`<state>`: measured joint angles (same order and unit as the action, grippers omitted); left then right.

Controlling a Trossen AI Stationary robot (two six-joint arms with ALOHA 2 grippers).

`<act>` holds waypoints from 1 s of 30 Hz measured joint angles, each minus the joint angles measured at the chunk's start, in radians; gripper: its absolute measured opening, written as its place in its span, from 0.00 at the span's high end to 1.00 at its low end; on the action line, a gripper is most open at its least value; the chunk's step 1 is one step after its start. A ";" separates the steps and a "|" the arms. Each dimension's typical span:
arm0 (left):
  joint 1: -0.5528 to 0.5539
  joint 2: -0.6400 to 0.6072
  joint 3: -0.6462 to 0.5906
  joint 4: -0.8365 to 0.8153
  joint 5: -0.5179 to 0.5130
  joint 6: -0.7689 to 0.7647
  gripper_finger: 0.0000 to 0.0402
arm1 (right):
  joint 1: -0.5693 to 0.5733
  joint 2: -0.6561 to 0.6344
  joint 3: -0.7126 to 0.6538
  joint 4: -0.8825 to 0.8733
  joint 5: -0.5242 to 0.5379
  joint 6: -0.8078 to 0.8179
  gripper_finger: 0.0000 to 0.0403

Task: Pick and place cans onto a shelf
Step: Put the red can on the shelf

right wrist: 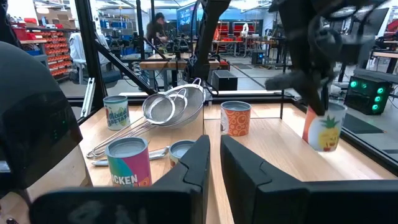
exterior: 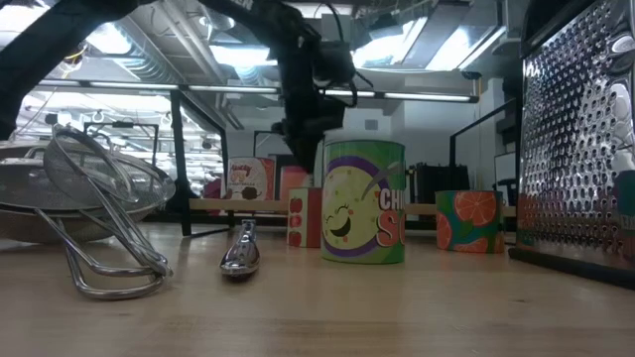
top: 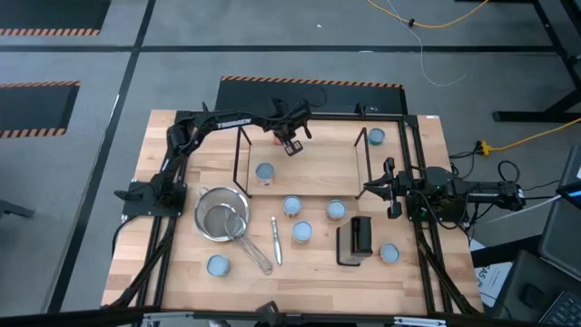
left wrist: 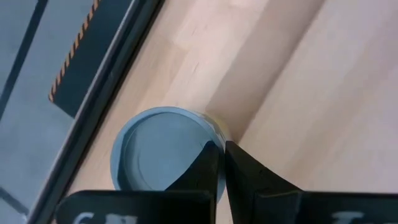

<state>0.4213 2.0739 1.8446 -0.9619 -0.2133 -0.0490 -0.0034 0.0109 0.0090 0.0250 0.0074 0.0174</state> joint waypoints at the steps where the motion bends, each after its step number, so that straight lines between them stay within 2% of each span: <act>1: -0.002 -0.015 0.000 -0.004 0.008 0.017 0.98 | 0.000 0.000 0.000 0.000 0.000 0.000 0.89; 10: -0.013 -0.139 0.002 -0.039 0.150 0.241 0.98 | 0.000 0.000 0.000 0.000 0.000 0.000 0.89; 17: -0.011 -0.196 0.002 -0.099 0.248 0.487 0.98 | 0.000 0.000 0.000 0.000 0.000 0.000 0.89; 24: -0.001 -0.213 0.003 -0.206 0.284 0.751 0.98 | 0.000 0.000 0.000 0.000 0.000 0.000 0.89; 30: 0.019 -0.211 0.002 -0.282 0.324 0.875 0.99 | 0.000 0.000 0.000 0.000 0.000 0.000 0.89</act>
<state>0.4406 1.8626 1.8469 -1.2439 0.1110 0.8257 -0.0032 0.0113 0.0090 0.0250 0.0074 0.0170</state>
